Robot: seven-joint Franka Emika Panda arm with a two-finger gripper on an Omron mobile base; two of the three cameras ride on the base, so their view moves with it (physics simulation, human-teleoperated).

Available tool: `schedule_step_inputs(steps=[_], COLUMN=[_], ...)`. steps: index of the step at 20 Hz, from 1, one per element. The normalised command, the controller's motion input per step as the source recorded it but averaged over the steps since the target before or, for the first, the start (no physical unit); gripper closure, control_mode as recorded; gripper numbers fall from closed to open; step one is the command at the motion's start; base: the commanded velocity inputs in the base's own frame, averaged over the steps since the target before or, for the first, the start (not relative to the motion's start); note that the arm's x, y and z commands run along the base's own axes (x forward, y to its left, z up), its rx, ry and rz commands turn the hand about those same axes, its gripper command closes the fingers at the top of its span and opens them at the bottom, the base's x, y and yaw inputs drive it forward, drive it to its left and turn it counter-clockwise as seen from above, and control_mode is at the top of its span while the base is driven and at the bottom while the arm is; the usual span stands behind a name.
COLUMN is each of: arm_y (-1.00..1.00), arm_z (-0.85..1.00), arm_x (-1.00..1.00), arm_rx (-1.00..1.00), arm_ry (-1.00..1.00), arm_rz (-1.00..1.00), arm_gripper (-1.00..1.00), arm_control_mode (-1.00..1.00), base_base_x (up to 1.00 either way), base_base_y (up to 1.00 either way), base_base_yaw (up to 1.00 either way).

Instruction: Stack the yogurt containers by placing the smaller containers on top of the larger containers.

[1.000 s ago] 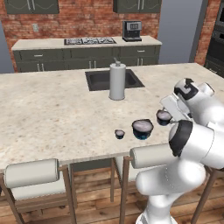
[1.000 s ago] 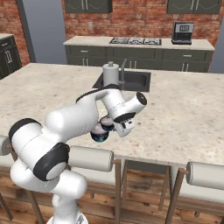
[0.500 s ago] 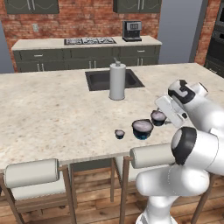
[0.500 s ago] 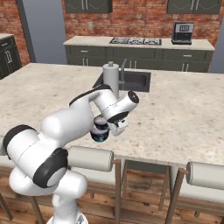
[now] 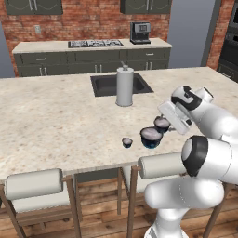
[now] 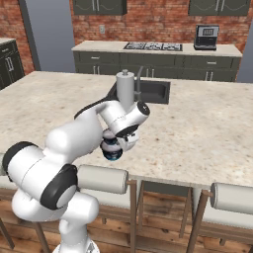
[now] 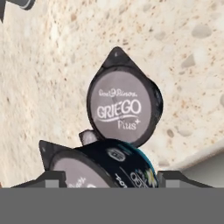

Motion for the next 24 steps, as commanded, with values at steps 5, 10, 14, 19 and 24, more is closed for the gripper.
schedule_step_inputs(steps=[5,10,14,19,24], arm_y=[0.05,0.00,0.00,0.00,0.01], arm_z=[-0.03,-0.23,-0.27,-0.12,-0.03], arm_x=[0.33,0.21,0.16,0.16,0.12], arm_rx=[0.00,0.00,0.00,0.00,0.00], arm_ry=[0.00,0.00,0.00,0.00,0.00], arm_rz=[0.00,0.00,0.00,0.00,0.00], arm_gripper=[1.00,1.00,1.00,1.00,1.00], arm_control_mode=[-1.00,-1.00,-1.00,-1.00,-1.00], base_base_x=[0.00,0.00,0.00,0.00,0.00], base_base_y=[0.00,0.00,0.00,0.00,0.00], base_base_yaw=[0.00,0.00,0.00,0.00,0.00])
